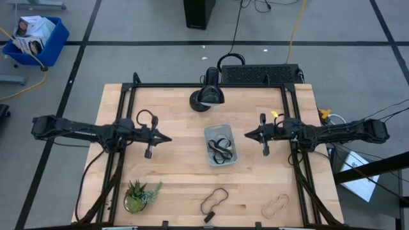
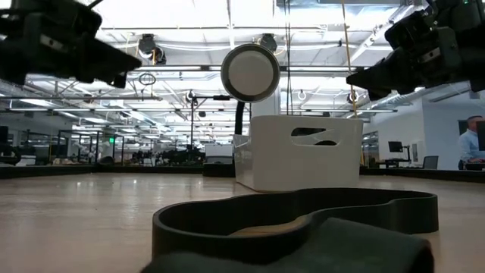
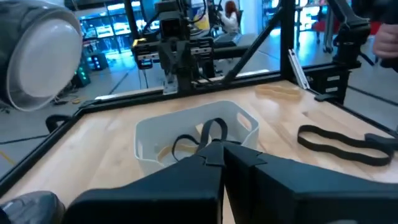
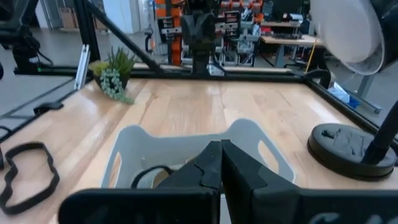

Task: Pick and place rubber bands into bin
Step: Put the light orange rubber band into the gray bin

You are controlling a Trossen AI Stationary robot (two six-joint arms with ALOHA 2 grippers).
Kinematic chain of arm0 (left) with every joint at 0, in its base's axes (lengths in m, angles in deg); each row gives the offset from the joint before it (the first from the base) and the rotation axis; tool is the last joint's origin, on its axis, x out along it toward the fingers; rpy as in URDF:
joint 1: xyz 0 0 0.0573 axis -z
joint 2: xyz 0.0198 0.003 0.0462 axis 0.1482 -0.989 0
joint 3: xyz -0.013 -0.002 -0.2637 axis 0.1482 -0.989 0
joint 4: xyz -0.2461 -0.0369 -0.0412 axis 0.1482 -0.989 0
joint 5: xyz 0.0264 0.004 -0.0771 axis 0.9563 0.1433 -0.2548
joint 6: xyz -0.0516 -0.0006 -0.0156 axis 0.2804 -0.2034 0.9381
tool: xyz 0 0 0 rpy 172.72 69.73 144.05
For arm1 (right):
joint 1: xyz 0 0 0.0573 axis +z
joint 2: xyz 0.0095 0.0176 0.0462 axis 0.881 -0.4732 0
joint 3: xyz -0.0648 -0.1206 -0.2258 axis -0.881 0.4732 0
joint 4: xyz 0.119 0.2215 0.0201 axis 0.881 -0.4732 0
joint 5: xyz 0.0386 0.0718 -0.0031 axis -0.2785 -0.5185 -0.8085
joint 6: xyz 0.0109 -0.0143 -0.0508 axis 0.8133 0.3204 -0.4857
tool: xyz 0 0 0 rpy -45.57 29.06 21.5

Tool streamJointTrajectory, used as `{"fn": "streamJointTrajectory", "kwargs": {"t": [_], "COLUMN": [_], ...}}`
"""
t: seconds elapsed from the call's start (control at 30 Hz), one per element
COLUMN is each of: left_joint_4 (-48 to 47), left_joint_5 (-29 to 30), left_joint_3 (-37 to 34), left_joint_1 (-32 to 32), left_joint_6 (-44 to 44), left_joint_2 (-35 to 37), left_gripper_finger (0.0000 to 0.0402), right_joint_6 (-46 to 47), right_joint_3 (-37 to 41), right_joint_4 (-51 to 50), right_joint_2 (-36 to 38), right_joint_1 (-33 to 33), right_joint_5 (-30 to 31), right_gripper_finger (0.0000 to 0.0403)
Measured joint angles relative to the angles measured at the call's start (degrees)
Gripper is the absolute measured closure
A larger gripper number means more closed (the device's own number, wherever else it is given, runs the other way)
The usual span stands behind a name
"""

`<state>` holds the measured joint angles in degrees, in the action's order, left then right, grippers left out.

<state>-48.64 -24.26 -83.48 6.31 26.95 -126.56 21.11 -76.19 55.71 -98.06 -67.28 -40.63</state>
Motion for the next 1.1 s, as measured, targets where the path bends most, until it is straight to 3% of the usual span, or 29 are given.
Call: {"fn": "streamJointTrajectory", "kwargs": {"t": [0.13, 0.33, 0.43, 0.5, 0.63, 0.77, 0.93, 1.1], "left_joint_4": [6.6, 6.5, 6.5, 6.3, 6.2, 6.2, 6.1, 6.1], "left_joint_5": [0.7, 3.5, 6.1, 7.2, 7.3, 7.3, 7.3, 7.3], "left_joint_3": [-4.1, -4.5, -4.5, -4.5, -4.5, -4.5, -4.5, -4.4], "left_joint_1": [0.1, 0.0, 0.0, 0.0, 0.0, 0.0, 0.0, 0.0], "left_joint_6": [-0.1, -0.5, -0.4, -0.2, 0.0, 0.0, 2.0, 3.9], "left_joint_2": [0.2, 0.2, 0.2, 0.2, 0.1, 0.1, 0.1, 0.1], "left_gripper_finger": [0.04, 0.0399, 0.0387, 0.0376, 0.0361, 0.0357, 0.0356, 0.0355], "right_joint_6": [-0.6, 0.3, 1.4, 1.6, 1.1, 3.6, 9.9, 21.0], "right_joint_3": [0.0, -0.1, -3.8, -9.3, -22.4, -34.9, -45.1, -47.3], "right_joint_4": [-3.1, -4.4, -11.9, -22.1, -42.8, -56.2, -63.1, -62.2], "right_joint_2": [0.0, 0.0, 0.1, 0.0, -2.1, -6.4, -13.6, -21.0], "right_joint_1": [0.0, 0.0, 0.4, 2.1, 10.2, 21.2, 34.6, 44.1], "right_joint_5": [0.1, 0.1, 0.2, 0.5, 8.1, 15.3, 19.6, 19.5], "right_gripper_finger": [0.0403, 0.0403, 0.0403, 0.0403, 0.0403, 0.0403, 0.0403, 0.0403]}}
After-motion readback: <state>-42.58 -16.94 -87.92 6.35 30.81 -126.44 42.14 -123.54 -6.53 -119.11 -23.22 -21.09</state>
